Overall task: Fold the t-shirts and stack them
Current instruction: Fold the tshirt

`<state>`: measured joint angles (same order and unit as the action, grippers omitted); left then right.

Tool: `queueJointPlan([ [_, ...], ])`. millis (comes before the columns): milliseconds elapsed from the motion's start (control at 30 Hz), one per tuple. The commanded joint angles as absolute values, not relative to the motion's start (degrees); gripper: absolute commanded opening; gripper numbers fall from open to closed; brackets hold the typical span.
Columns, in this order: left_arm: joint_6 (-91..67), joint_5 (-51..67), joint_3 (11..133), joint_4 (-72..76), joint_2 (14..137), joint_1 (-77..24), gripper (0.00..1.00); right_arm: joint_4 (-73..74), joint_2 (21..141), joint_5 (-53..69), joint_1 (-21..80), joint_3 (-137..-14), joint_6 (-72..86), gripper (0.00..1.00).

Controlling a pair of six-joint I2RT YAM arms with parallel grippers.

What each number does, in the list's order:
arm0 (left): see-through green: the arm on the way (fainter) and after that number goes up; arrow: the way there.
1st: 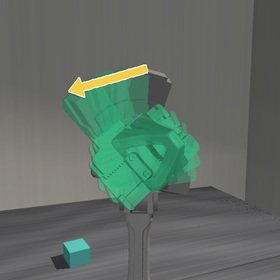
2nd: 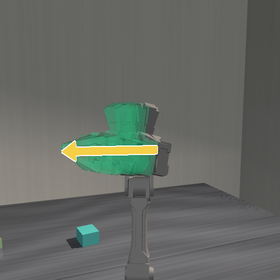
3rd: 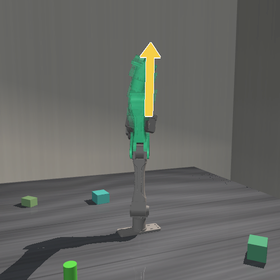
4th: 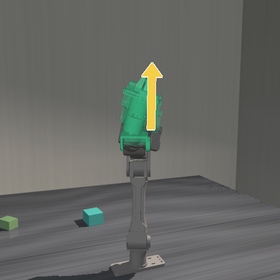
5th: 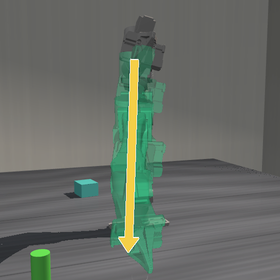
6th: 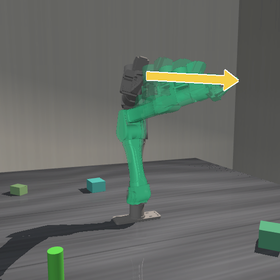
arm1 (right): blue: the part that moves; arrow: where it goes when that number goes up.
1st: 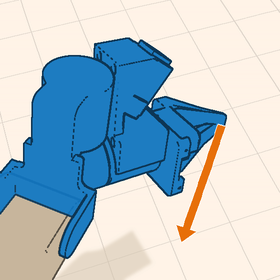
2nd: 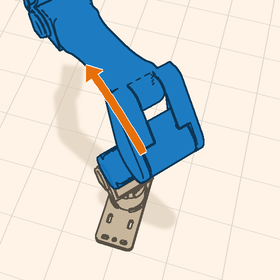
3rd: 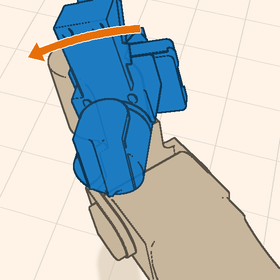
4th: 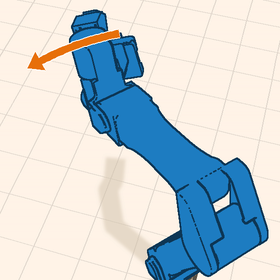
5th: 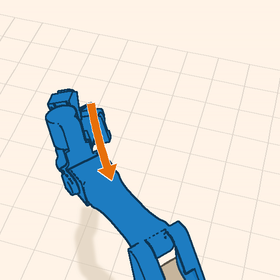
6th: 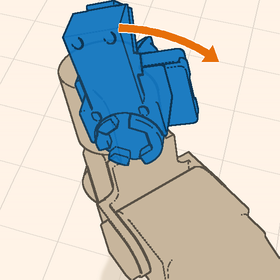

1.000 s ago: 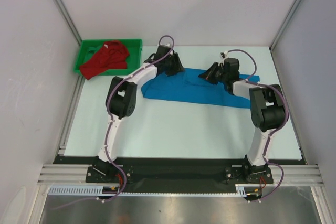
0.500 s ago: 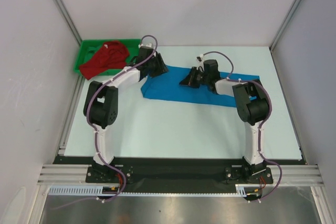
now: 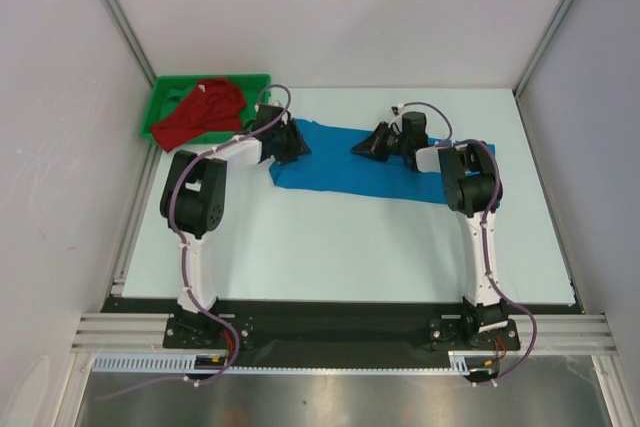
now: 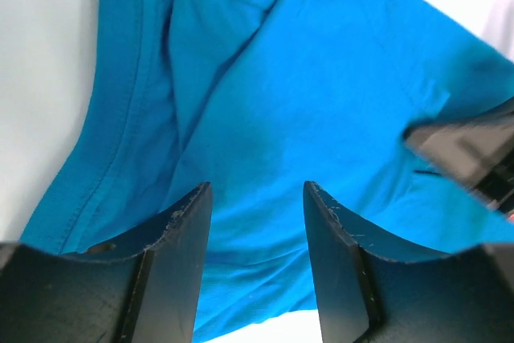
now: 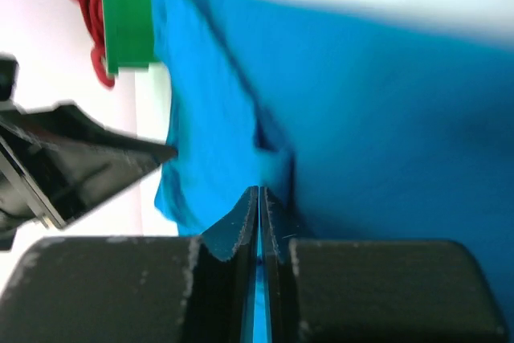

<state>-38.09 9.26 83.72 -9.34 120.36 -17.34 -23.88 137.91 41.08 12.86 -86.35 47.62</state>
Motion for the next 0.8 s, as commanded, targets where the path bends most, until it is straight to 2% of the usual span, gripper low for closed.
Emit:
queueJointPlan([
  [0, -37.8, 9.8, 82.8, -7.1, 120.1, -16.9, 0.54, -24.1, 140.8, 41.2, 10.3, -89.4, 46.6, 0.09],
  [167, -35.3, 7.6, 79.6, -8.3, 113.0, -16.9, 0.56, -21.7, 136.0, 43.8, 8.1, -87.4, 46.1, 0.12],
  [433, -36.6, 1.5, 63.8, -8.1, 95.2, -16.8, 0.67, -13.9, 114.2, 40.9, 7.2, -72.7, 42.5, 0.36],
  [567, -40.4, -2.8, 53.5, -6.9, 86.8, -16.9, 0.71, -7.7, 102.2, 28.2, 8.8, -62.8, 41.7, 0.57],
  [667, -42.8, -3.7, 46.9, -6.0, 82.3, -16.9, 0.74, -5.5, 94.9, 20.9, 10.2, -54.0, 43.3, 0.67],
  [767, -46.4, -4.9, 41.8, -4.3, 79.4, -16.9, 0.76, -2.5, 87.5, 16.3, 10.5, -47.0, 43.9, 0.71],
])
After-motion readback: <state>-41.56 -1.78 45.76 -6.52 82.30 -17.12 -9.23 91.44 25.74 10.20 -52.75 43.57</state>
